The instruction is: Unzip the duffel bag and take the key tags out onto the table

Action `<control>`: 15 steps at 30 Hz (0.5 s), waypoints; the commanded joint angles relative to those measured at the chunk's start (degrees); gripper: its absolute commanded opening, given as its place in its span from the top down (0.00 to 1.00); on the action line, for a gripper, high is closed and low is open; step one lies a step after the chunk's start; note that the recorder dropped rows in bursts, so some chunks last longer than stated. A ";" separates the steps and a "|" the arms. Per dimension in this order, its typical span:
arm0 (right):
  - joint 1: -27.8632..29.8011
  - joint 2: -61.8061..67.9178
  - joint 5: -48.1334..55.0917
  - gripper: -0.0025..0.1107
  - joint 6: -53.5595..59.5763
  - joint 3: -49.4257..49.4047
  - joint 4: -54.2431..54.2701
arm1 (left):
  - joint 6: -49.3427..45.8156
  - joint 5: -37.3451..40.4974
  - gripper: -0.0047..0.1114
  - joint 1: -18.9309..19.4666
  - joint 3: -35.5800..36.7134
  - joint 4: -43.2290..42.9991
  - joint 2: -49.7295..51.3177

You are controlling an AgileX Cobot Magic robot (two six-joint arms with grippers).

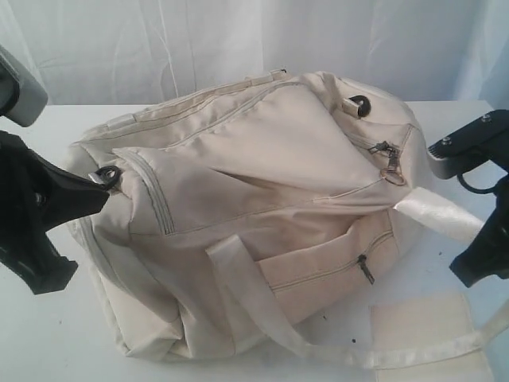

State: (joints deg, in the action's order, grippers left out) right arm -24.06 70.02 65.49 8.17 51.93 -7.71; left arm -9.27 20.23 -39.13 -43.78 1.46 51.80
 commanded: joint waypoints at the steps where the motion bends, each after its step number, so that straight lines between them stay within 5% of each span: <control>1: -0.16 -2.35 4.47 0.98 -0.87 -0.63 -1.69 | -0.18 0.65 0.96 -0.31 -0.33 0.63 -0.46; 15: -0.16 -0.57 -10.71 0.94 8.85 -0.68 7.14 | -0.44 0.76 0.96 -0.31 -0.33 0.63 -0.46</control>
State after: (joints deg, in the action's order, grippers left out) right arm -24.06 68.33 56.65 13.40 51.58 -1.93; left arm -9.27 20.34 -39.13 -43.78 1.46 51.80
